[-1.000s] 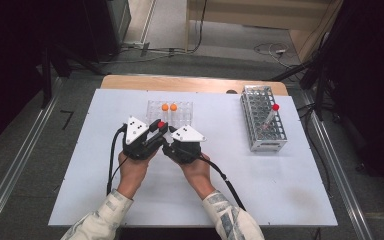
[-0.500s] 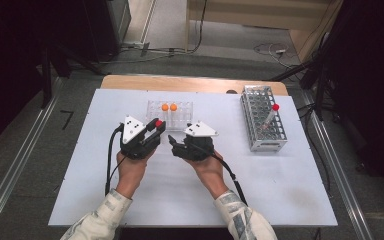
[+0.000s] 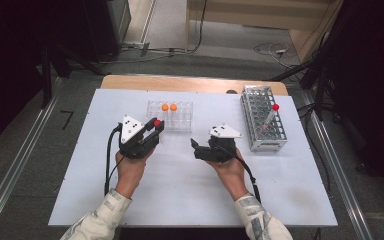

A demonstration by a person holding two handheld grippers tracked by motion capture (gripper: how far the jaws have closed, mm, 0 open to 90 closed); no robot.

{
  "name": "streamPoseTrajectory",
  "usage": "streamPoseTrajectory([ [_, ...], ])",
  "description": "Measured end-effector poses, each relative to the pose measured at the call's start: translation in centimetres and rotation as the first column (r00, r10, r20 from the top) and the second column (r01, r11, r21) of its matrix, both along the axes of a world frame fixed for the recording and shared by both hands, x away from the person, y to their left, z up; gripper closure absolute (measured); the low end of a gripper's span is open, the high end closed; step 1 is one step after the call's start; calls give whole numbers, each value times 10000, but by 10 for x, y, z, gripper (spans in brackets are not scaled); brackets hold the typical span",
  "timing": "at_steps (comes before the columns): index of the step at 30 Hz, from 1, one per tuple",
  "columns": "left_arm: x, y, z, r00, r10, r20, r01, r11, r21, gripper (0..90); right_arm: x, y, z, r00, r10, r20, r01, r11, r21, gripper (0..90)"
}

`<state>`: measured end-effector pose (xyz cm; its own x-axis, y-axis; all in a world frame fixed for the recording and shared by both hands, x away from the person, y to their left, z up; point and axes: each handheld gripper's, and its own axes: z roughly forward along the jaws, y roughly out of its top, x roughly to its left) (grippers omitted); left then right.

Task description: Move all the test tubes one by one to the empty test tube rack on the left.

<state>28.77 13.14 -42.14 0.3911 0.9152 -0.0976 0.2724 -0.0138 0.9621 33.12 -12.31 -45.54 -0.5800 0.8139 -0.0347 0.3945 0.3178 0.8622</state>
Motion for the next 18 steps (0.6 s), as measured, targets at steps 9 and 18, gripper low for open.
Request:
streamPoseTrajectory([
  [9,1,0,0,10000,70,-20,-70,10000,34,698,-5,-31,0,9989,-418,201,422,9989,-186,123],
  [18,4,-1,-1,9999,98,-92,-98,9999,-69,697,-9,-56,1,9972,-703,270,704,9975,-5,130],
])
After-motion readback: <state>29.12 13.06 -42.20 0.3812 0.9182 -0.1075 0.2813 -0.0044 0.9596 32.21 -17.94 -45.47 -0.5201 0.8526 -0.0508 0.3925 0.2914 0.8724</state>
